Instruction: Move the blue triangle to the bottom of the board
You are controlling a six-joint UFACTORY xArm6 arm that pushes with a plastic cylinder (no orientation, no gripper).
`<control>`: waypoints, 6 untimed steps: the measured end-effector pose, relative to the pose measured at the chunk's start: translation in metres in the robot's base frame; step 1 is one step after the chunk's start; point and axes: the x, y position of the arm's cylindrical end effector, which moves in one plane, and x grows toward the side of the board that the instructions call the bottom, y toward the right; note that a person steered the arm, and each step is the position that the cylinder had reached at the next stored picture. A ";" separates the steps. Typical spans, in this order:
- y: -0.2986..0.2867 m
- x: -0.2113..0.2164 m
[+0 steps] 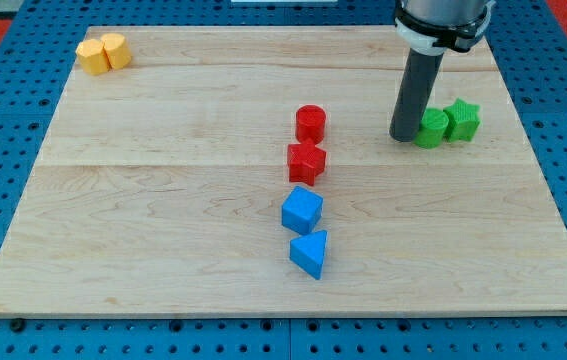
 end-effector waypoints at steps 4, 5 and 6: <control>-0.003 -0.004; -0.012 0.008; -0.016 0.067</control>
